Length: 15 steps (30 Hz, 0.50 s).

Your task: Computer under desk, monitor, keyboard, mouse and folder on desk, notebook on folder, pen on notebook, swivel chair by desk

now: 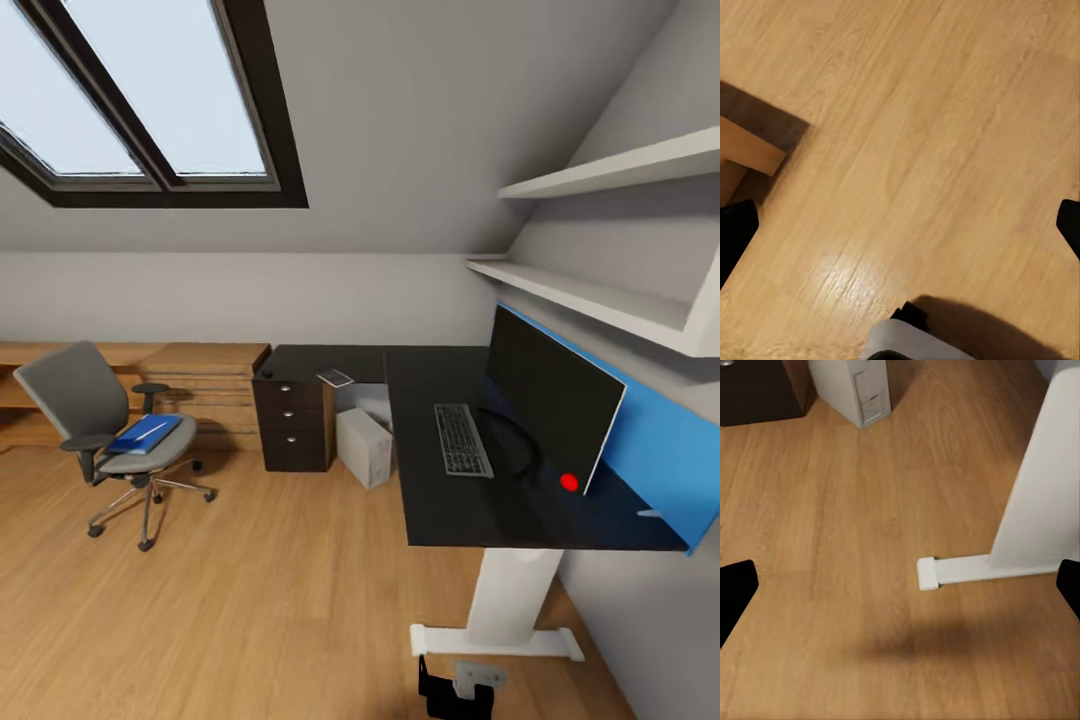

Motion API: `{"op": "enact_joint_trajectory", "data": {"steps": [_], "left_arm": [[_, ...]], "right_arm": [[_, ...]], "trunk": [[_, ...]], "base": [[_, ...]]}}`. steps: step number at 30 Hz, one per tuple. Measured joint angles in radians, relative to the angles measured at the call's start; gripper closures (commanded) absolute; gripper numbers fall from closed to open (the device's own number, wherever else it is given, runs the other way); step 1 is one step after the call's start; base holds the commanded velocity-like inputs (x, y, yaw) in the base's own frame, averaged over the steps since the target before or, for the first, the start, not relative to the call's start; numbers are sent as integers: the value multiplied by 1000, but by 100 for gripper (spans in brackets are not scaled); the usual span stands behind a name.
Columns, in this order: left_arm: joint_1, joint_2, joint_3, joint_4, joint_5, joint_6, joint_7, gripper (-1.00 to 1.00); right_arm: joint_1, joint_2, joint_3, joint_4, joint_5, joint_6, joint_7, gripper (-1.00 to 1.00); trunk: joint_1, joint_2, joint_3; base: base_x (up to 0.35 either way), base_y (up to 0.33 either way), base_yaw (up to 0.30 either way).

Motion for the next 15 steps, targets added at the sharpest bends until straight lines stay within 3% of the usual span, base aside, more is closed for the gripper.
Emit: {"op": "enact_joint_trajectory", "data": {"steps": [7, 10, 15], "left_arm": [[0, -14, 2, 19, -1, -1, -26, -100], [0, -15, 2, 20, 0, -1, -28, -100], [0, -15, 4, 20, 3, -1, -28, -100]], "right_arm": [[0, 0, 0, 0, 0, 0, 0, -100], [0, 0, 0, 0, 0, 0, 0, -100], [0, 0, 0, 0, -1, 0, 0, -100]], "trunk": [[0, 0, 0], [0, 0, 0], [0, 0, 0]], "base": [[32, 285, 41], [164, 210, 259], [33, 35, 267]]}}
